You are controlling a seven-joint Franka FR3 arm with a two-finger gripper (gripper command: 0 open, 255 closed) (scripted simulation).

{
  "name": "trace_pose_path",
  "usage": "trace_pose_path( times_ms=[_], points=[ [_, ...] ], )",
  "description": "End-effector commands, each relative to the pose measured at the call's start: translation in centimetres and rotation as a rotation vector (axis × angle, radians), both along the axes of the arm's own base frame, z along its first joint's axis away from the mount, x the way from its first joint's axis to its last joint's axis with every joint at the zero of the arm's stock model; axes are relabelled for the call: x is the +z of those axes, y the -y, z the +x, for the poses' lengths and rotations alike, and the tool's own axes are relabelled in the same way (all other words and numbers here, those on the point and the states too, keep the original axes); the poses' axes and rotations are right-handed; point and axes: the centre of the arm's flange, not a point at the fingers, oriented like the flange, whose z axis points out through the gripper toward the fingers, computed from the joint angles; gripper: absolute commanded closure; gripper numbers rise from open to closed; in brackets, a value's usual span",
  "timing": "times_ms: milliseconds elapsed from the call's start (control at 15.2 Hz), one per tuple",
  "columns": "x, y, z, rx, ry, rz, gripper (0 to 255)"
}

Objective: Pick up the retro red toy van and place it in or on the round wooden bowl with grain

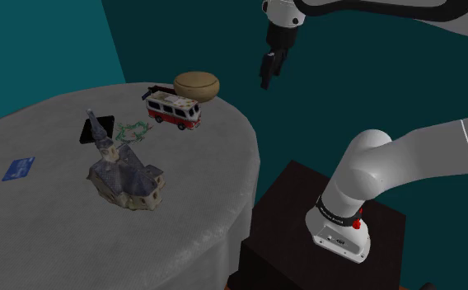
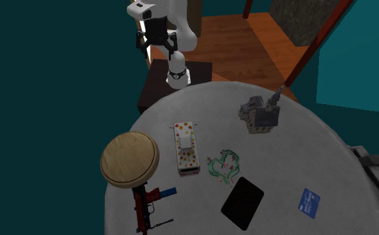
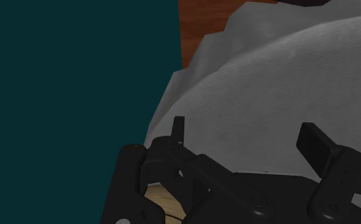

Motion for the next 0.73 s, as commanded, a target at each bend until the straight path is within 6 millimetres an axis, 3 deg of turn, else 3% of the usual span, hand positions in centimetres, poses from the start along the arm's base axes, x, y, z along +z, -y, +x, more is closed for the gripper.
trace_pose_path(
  times_ms=[0, 330, 660],
  points=[
    [0.0, 0.0, 0.0, 0.000, 0.000, 0.000, 0],
    [-2.1, -6.6, 2.3, -0.278, 0.008, -0.015, 0],
    [-4.4, -12.3, 6.3, -0.557, 0.016, -0.030, 0]
  ],
)
